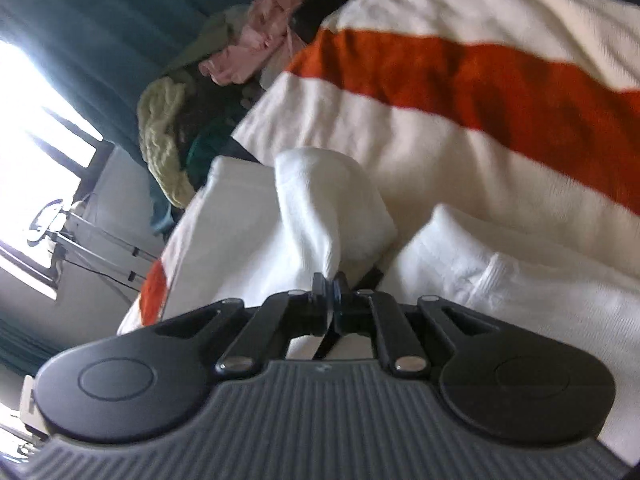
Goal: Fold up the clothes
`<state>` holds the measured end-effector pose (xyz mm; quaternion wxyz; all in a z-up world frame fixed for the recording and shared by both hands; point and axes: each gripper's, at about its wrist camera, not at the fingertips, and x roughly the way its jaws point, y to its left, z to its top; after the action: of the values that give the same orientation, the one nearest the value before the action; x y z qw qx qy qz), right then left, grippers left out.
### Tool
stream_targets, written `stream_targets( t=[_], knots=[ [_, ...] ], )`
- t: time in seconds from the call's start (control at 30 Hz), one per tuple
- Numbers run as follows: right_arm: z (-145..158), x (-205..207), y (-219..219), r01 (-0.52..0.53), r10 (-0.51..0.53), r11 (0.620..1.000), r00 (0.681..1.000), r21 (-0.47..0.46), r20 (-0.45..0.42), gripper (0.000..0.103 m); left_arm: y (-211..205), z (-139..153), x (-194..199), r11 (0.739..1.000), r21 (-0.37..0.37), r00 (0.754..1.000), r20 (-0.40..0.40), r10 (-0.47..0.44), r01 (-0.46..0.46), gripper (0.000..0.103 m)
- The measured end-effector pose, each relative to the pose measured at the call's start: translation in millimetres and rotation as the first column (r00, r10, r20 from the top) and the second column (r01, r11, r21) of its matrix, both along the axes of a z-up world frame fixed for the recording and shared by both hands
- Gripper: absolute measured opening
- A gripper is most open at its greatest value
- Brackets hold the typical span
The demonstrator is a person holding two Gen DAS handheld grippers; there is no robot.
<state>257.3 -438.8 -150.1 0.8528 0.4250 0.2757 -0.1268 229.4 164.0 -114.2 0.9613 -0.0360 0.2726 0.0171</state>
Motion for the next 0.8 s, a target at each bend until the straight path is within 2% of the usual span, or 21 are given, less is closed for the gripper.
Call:
stream_targets(
  t=[0.03,0.1,0.13,0.17,0.3,0.43,0.5,0.53,0.6,0.7,0.8],
  knots=[
    [1,0,2,0.002,-0.002,1.000,1.000,-0.014,0.002,0.011,-2,0,0,1.000,0.002,1.000,-0.005,0.002,-0.002,0.013],
    [1,3,4,0.013,-0.013,0.999,1.000,-0.029,-0.003,0.025,-4,-1,0,1.000,0.011,1.000,-0.012,0.003,-0.003,0.014],
    [1,3,2,0.020,-0.020,1.000,1.000,-0.017,0.009,0.041,-4,-2,1,1.000,0.016,1.000,-0.013,0.002,-0.002,0.014],
    [-1,4,-2,0.028,-0.028,1.000,0.999,0.006,0.031,0.048,-4,-2,2,1.000,0.022,1.000,-0.014,0.001,-0.001,0.014],
    [-15,14,-21,0.055,-0.064,0.994,0.994,0.090,0.090,0.050,-3,-4,5,1.000,0.018,1.000,-0.015,0.003,-0.003,0.014],
    [-17,33,-25,0.051,-0.061,0.995,0.990,0.085,0.123,0.049,-4,-6,6,1.000,0.018,1.000,-0.015,0.003,-0.003,0.014],
    [-8,35,-19,0.039,-0.039,0.999,0.990,0.004,0.134,0.028,-3,-5,5,1.000,0.014,1.000,-0.013,0.004,-0.004,0.014],
    [-3,36,-15,0.030,-0.023,0.998,0.992,-0.054,0.124,0.006,-3,-5,5,1.000,0.010,1.000,-0.012,0.005,-0.005,0.014],
    [3,32,-14,0.048,-0.036,0.995,0.991,-0.090,0.128,0.006,-2,-4,3,1.000,-0.002,1.000,-0.009,0.009,-0.009,0.014],
    [12,17,-20,0.099,-0.086,0.992,0.984,-0.077,0.158,0.006,-1,-3,2,1.000,-0.017,1.000,-0.011,0.014,-0.014,0.014],
    [17,3,-24,0.107,-0.092,0.990,0.984,-0.094,0.151,0.005,-1,-1,-1,0.999,-0.027,1.000,-0.015,0.021,-0.021,0.015]
  ],
)
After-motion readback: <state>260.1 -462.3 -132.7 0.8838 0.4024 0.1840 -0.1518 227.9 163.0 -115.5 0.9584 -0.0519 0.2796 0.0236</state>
